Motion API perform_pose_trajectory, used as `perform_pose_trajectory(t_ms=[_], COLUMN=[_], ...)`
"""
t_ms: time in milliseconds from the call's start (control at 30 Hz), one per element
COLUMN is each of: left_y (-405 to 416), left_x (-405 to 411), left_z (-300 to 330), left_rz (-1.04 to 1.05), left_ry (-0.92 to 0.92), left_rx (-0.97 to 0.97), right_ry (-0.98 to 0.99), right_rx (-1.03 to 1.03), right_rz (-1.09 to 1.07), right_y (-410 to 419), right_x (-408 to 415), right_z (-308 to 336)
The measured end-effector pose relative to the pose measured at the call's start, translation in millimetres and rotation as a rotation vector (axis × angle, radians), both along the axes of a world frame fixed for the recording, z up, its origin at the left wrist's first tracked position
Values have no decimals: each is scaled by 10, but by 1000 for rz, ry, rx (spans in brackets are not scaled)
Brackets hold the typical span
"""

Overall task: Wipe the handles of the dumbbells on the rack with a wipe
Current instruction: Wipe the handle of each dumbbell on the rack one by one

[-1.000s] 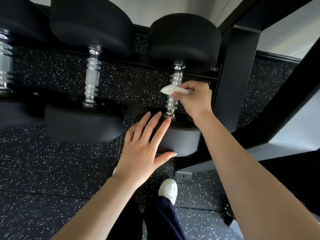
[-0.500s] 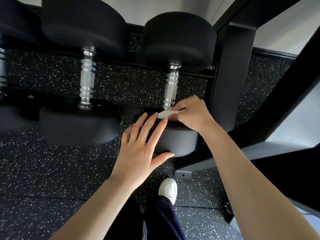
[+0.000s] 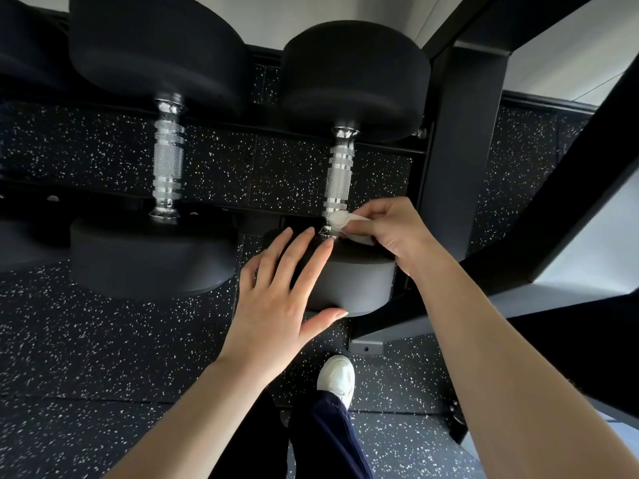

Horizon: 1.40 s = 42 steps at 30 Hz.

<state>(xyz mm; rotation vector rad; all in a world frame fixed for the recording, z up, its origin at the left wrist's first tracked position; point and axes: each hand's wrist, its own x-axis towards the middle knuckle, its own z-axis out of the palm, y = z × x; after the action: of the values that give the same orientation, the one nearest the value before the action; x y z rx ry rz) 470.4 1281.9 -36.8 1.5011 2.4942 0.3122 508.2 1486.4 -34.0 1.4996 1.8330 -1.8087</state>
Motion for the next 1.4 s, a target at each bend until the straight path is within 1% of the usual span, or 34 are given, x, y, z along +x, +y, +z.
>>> perform_pose_trajectory(t_ms=[133,300,400,533,600,700,800,867,1067,1233,1333,1400], left_y=[4,3,3,5,7,4,5,8,4,12,5,7], left_x=[0,-9,-17,-20,-19,-20,-23,-21,-26,-25,-26,-29], left_z=[1,9,6,12,15,16,16,14,7,8,9,7], left_rz=[3,-4,-10,-8,-10,-10,-15,-12,-11,-13,-19,-22], left_ry=[-5,-2,-2,-8,-9,-10,-10,-15,-16,-9,-6,-4], left_rx=[1,-10,-15,-12,-13,-8,-6,0,1,10,3,-1], right_ry=[43,77,93,92,99,109,67,55,136,170,238,294], right_rx=[-23,-16,-30,60,73,35,33,24,-28,-89,-115,-90], right_rz=[-49,49,72,24,12,85,188,205,-57,-195,-319,-395], right_y=[32,36,36,-7,0,32,76,94,66,68,97,161], right_x=[7,63,77,4,-17,0,1,-7,29,-13,-120,-263], right_z=[-42,-4,20,-31,-58,-70,-87,-95,-144,-112,-86,-76])
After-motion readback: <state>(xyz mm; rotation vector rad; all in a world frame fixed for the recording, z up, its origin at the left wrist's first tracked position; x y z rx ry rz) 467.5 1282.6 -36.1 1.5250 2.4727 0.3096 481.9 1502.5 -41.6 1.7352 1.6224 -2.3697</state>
